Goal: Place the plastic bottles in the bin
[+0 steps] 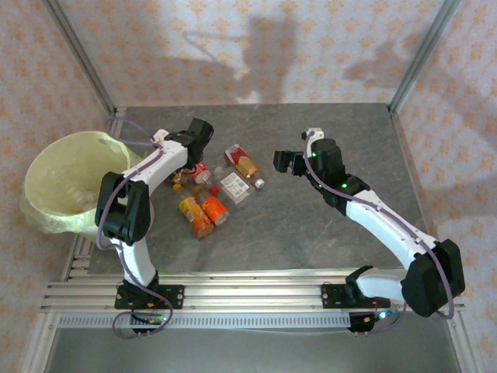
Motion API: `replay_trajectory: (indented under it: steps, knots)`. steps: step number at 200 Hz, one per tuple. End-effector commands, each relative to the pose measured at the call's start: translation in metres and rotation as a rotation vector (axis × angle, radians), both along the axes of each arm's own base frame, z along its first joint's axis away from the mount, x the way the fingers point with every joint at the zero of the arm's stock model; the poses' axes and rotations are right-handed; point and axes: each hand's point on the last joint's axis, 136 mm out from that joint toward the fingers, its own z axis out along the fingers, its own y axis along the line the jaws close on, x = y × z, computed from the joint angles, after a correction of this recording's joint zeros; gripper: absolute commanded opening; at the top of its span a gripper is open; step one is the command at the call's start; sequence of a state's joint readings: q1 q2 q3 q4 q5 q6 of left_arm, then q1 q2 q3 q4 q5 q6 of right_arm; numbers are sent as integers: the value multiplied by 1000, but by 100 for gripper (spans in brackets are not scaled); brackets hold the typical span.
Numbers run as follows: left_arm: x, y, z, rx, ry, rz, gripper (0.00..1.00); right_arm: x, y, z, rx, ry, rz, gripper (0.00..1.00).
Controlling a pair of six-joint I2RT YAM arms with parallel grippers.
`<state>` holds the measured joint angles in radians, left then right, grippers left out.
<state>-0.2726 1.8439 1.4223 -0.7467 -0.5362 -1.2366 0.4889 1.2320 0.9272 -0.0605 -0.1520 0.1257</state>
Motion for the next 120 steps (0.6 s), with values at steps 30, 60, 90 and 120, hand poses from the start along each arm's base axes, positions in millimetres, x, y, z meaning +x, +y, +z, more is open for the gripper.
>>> replay_trajectory:
  steps: [30,60,90,120]
  knots:
    - [2,4,-49,-54,45,76,90,-2,-10,1,-56,-17,-16,99]
    - [-1,6,-73,-58,83,107,87,-2,-13,-1,-62,-14,-24,99]
    - [6,3,-98,-114,76,85,79,-4,-16,-8,-79,2,-32,99]
    - [20,-4,-105,-132,99,-2,76,-5,-18,-12,-100,12,-36,99]
